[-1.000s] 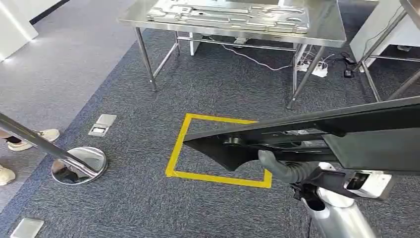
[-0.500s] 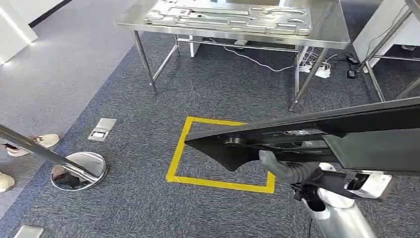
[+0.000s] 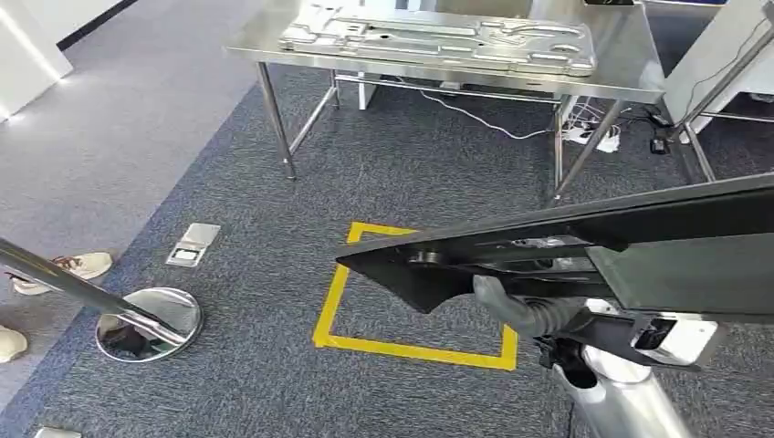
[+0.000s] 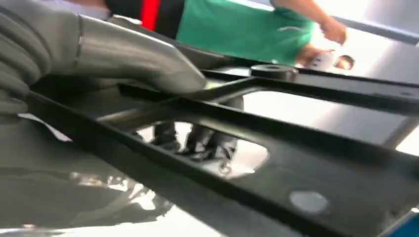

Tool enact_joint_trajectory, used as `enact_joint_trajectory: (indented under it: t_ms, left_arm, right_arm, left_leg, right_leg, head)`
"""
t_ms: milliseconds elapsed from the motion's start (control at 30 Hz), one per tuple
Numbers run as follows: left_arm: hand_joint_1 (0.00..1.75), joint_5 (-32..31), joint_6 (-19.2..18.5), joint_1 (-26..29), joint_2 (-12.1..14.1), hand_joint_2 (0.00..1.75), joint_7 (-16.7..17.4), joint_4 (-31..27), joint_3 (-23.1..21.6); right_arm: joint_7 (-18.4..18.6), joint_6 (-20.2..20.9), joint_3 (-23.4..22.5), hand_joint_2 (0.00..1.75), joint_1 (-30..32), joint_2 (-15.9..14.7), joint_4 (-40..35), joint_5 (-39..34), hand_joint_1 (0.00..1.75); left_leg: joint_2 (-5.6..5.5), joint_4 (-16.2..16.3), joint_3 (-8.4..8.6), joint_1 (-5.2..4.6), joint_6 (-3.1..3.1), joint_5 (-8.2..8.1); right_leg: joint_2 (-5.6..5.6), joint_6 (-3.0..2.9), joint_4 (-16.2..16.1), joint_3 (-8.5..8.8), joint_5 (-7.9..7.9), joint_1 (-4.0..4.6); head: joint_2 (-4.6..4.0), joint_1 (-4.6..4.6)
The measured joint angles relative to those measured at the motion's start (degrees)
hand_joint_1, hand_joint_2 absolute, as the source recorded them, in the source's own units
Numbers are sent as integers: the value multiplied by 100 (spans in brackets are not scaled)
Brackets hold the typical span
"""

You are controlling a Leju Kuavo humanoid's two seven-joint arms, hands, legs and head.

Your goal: Take the parts from the cabinet and place them on the table.

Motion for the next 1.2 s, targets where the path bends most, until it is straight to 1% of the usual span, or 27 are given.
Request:
enact_joint_trajectory:
  t_ms: [33, 133, 167, 200, 267, 300, 333, 367, 400, 467, 500, 533, 667, 700, 733, 800, 833, 867, 900, 933, 967, 1000, 1033, 1067, 1133, 1167, 1200]
  left_arm:
    - [0, -2, 0, -8, 4, 175, -5, 0, 0]
    - [0, -4, -2, -24, -2, 175, 6, 0, 0]
    - [0, -4, 0, -27, -2, 175, 6, 0, 0]
    - [0, -4, 2, -16, -2, 175, 9, 0, 0]
    - [0, -2, 15, -12, -2, 175, 9, 0, 2]
    - [0, -4, 15, -14, -2, 175, 9, 0, 2]
    - [0, -4, 15, -12, -9, 175, 9, 0, 2]
    - [0, -4, 15, -13, -11, 175, 9, 0, 2]
    - [0, -6, 15, -12, -11, 175, 17, 0, 2]
    - [0, -4, 15, -7, -24, 175, 15, 0, 4]
    - [0, -7, 17, -20, -20, 175, 15, 0, 4]
    - [0, -7, 20, -42, -20, 175, 9, 0, 4]
    - [0, -7, 26, -34, -22, 175, 13, 0, 4]
    - [0, -7, 26, -20, -22, 175, 13, 0, 4]
    - [0, -7, 31, -18, -22, 175, 13, 0, 7]
    - [0, -7, 31, -19, -22, 175, 11, 0, 7]
    - [0, -7, 31, -7, -20, 175, 13, 0, 7]
    - [0, -7, 31, -7, -20, 175, 15, 0, 4]
    - [0, -7, 35, -6, -22, 175, 17, 0, 7]
    - [0, -7, 35, 26, -20, 175, 20, 0, 7]
    - [0, -7, 37, 24, -22, 175, 24, 0, 9]
    - [0, -7, 35, 0, -24, 175, 17, 0, 9]
    - [0, -7, 35, -26, -20, 175, 11, 0, 9]
    - [0, -4, 39, -37, -17, 175, 9, 0, 9]
    - [0, -7, 37, -25, -18, 175, 11, 0, 9]
    - [0, -7, 37, -20, -18, 175, 13, 0, 9]
    - [0, -4, 37, -10, -18, 175, 13, 0, 9]
  right_arm:
    - [0, 0, 0, 175, -21, 0, -2, -2, 175]
    - [4, 2, 0, 175, -26, 0, 11, -46, 175]
    - [13, 11, 0, 175, -16, 0, 22, -92, 175]
    - [33, 20, 0, 175, -8, 0, 39, -149, 175]
    - [81, 26, -11, 175, -11, 0, 63, -216, 175]
    - [98, 37, -11, 175, -17, 0, 63, -249, 175]
    - [107, 42, -13, 175, -22, 0, 87, -293, 175]
    - [113, 48, -9, 175, -56, 4, 116, -326, 175]
    - [122, 57, -9, 175, -44, 7, 112, -336, 175]
    - [129, 59, -17, 175, -46, 7, 109, -361, 175]
    - [133, 61, -15, 175, -49, 20, 107, -369, 175]
    - [136, 63, -15, 175, -59, 26, 105, -378, 175]
    - [151, 63, -15, 175, -51, 57, 109, -387, 175]
    - [168, 63, -15, 175, -41, 61, 111, -391, 175]
    - [177, 63, -15, 175, -41, 63, 111, -393, 175]
    - [177, 63, -15, 175, -46, 90, 109, -393, 175]
    - [177, 63, -15, 175, -43, 98, 111, -393, 175]
    - [177, 63, -15, 175, -49, 105, 127, -393, 175]
    - [183, 63, -15, 175, -53, 109, 138, -393, 175]
    - [197, 57, -13, 175, -43, 111, 140, -394, 175]
    - [195, 59, -13, 175, -25, 114, 142, -396, 175]
    - [199, 59, -15, 175, -27, 114, 142, -393, 175]
    - [201, 57, -22, 175, -40, 116, 149, -393, 175]
    - [208, 50, -20, 175, -90, 116, 151, -387, 175]
    - [216, -40, -22, 175, -95, 118, 160, -286, 175]
    - [232, -78, -22, 175, -72, 118, 168, -223, 175]
    - [247, -98, -22, 175, -59, 118, 182, -186, 175]
  left_leg:
    - [0, -27, 63, -3, 36, -22]
    - [1, -30, 151, -21, 102, -113]
    - [3, -30, 196, -28, 102, -153]
    - [10, -30, 264, -33, 96, -201]
    - [35, -30, 426, -40, 79, -313]
    - [62, -32, 527, -48, 66, -387]
    - [88, -40, 581, -52, 45, -426]
    - [114, -26, 564, -63, -1, -458]
    - [163, -44, 583, -72, -60, -513]
    - [224, -5, 711, -72, -102, -508]
    - [223, 73, 711, -70, -119, -530]
    - [155, 272, 646, -69, -153, -543]
    - [111, 1567, -247, 19, -293, -1157]
    - [109, 1559, -339, 28, -304, -1105]
    - [104, 1348, -342, 33, -314, -903]
    - [28, 512, -161, 36, -300, -174]
    - [-161, 181, -104, 42, -270, 119]
    - [-219, 183, -157, 20, -230, -157]
    - [-227, 171, -132, -12, -195, -217]
    - [-212, 134, -126, -29, -153, -15]
    - [-167, 129, -77, -31, -107, -38]
    - [-116, 82, 5, 10, -59, -19]
    - [-83, 56, 57, 13, -37, -28]
    - [-52, 53, 82, 8, 0, -50]
    - [13, 54, 117, -12, 49, -99]
    - [34, 54, 132, -17, 53, -130]
    - [47, 54, 159, -19, 49, -155]
  right_leg:
    - [6, -6, 206, -76, -74, 7]
    - [12, -1, 1384, -843, -535, 29]
    - [11, -4, 1591, -1035, -550, 36]
    - [11, -15, 1541, -1108, -410, 38]
    - [-2, -54, 869, -954, 184, 55]
    - [-84, -110, 320, -808, 608, 79]
    - [-239, -143, 292, -826, 562, 122]
    - [-290, -149, 105, -881, 298, 164]
    - [-264, -185, 132, -846, 477, 164]
    - [-165, -252, 110, -780, 482, 143]
    - [-132, -263, 64, -699, 481, 86]
    - [-117, -290, 49, -639, 455, 66]
    - [72, -315, 48, -540, 338, 39]
    - [131, -304, 48, -497, 306, 34]
    - [182, -288, 48, -441, 265, 27]
    - [275, -240, 48, -314, 180, 13]
    - [309, -217, 36, -282, 143, -5]
    - [368, -190, 41, -266, 132, -2]
    - [407, -138, 37, -304, 109, -12]
    - [461, -92, 72, -252, 112, -17]
    - [463, -39, 121, -265, 169, -6]
    - [452, -30, 143, -260, 140, -9]
    - [280, -21, 239, -270, 85, 9]
    - [150, -23, 460, -402, -61, 21]
    - [95, -21, 1215, -856, -424, 22]
    - [95, -12, 1529, -1072, -505, 29]
    - [93, -2, 1618, -1179, -469, 32]
  head:
    - [2, 2]
    - [2, 4]
    - [2, 6]
    - [2, 6]
    - [2, 6]
    - [2, 4]
    - [0, -4]
    - [0, 32]
    - [2, 35]
    - [2, 33]
    - [2, 37]
    - [2, 15]
    - [2, 11]
    - [2, 11]
    - [2, 9]
    - [0, 9]
    - [0, 11]
    - [2, 6]
    - [2, 4]
    - [2, 2]
    - [0, 7]
    - [2, 4]
    - [2, 15]
    - [0, 15]
    - [2, 15]
    - [2, 15]
    - [2, 15]
